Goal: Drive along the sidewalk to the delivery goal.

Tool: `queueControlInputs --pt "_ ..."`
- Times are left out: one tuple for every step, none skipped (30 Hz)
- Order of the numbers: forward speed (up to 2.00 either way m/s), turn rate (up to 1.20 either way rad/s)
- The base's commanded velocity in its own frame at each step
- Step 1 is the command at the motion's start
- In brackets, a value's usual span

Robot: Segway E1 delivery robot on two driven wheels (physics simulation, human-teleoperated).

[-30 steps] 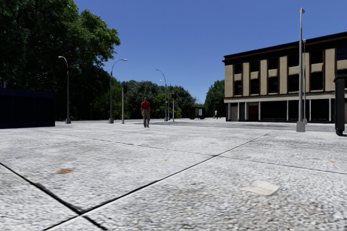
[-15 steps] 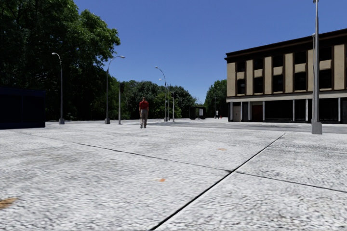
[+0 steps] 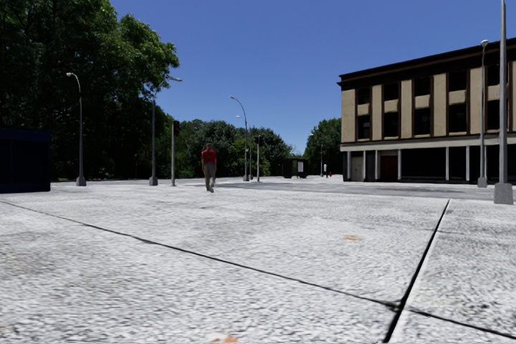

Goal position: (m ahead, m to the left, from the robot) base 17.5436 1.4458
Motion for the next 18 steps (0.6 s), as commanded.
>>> queueControlInputs --pt "2.0 0.0" --pt "2.0 0.0" --pt "2.0 0.0" --pt "2.0 0.0" --pt "2.0 0.0" --pt "2.0 0.0" --pt "2.0 0.0" --pt "2.0 0.0" --pt "2.0 0.0" --pt "2.0 0.0" --pt "2.0 0.0" --pt "2.0 0.0" --pt "2.0 0.0" --pt "2.0 0.0" --pt "2.0 0.0" --pt "2.0 0.0" --pt "2.0 0.0" --pt "2.0 0.0"
